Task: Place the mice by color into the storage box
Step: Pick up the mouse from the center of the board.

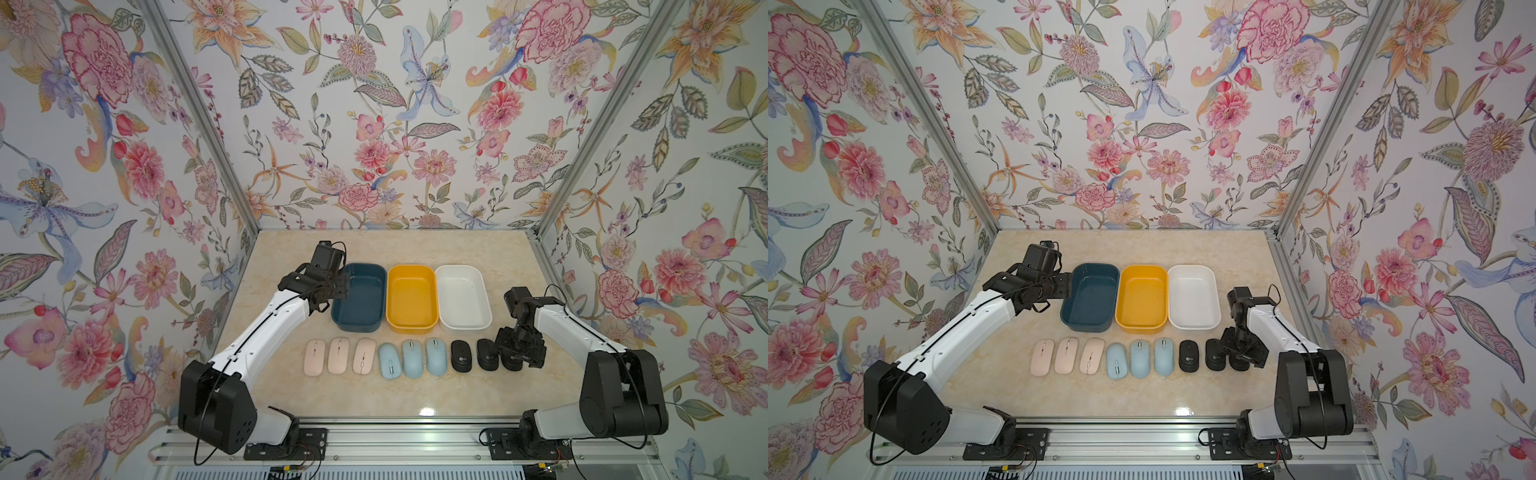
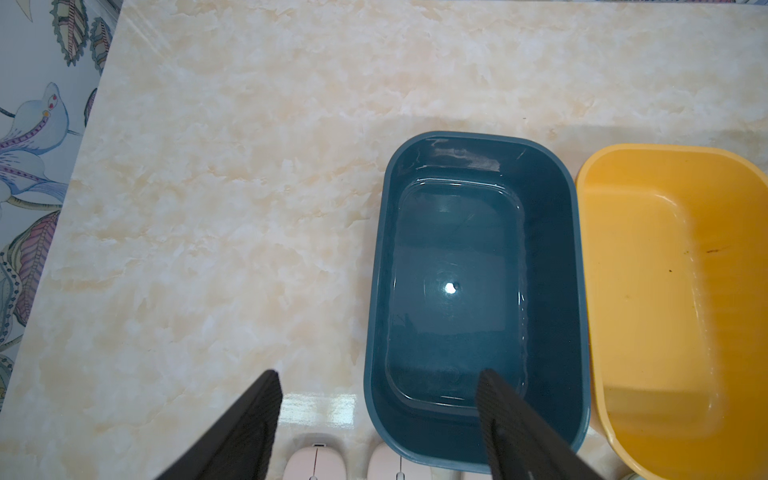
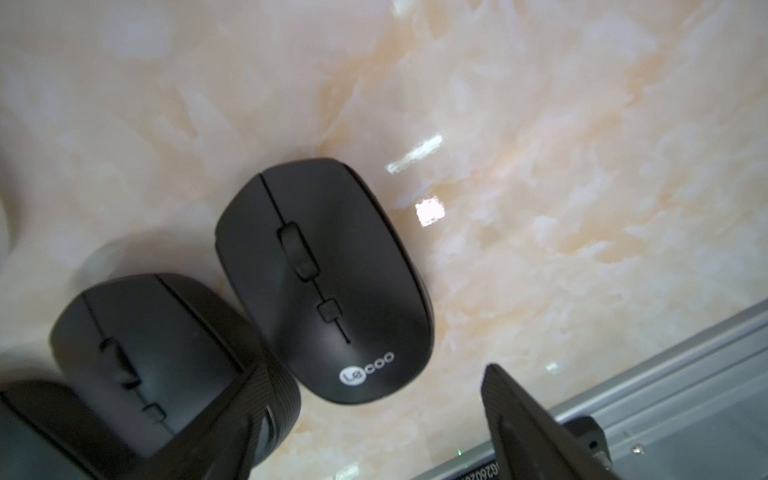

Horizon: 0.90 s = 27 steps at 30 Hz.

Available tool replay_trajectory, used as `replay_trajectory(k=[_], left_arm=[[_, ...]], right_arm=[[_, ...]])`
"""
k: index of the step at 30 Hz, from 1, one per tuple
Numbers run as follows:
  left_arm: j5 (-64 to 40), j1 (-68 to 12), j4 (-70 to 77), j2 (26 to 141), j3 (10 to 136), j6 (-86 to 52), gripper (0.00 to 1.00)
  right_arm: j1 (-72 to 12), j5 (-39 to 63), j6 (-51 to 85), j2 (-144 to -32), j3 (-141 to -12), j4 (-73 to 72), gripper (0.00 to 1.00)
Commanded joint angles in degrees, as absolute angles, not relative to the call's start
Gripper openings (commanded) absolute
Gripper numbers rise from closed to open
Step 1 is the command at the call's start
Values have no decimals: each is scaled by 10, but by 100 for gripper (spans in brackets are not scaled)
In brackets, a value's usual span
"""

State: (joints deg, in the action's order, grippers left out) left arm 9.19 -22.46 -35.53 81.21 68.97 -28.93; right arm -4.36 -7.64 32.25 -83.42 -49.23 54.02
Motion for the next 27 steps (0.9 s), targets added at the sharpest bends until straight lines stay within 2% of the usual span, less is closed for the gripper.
replay_trajectory(k=[1, 10, 16, 22, 27], left_arm=[[89, -224, -364, 825, 711, -281, 77], [92, -224, -364, 833, 720, -282, 78], [93, -223, -364, 837, 724, -281, 78], [92, -223, -364, 834, 723, -280, 77], [91, -224, -364, 831, 722, -278, 77]], right_arm=[[-33, -63, 300, -855, -511, 530, 84], [-33, -62, 290, -897, -524, 517, 83], [-33, -60, 293, -903, -518, 514, 75], [-33, -62, 291, -898, -509, 512, 61], [-33, -66, 293, -895, -504, 512, 60]])
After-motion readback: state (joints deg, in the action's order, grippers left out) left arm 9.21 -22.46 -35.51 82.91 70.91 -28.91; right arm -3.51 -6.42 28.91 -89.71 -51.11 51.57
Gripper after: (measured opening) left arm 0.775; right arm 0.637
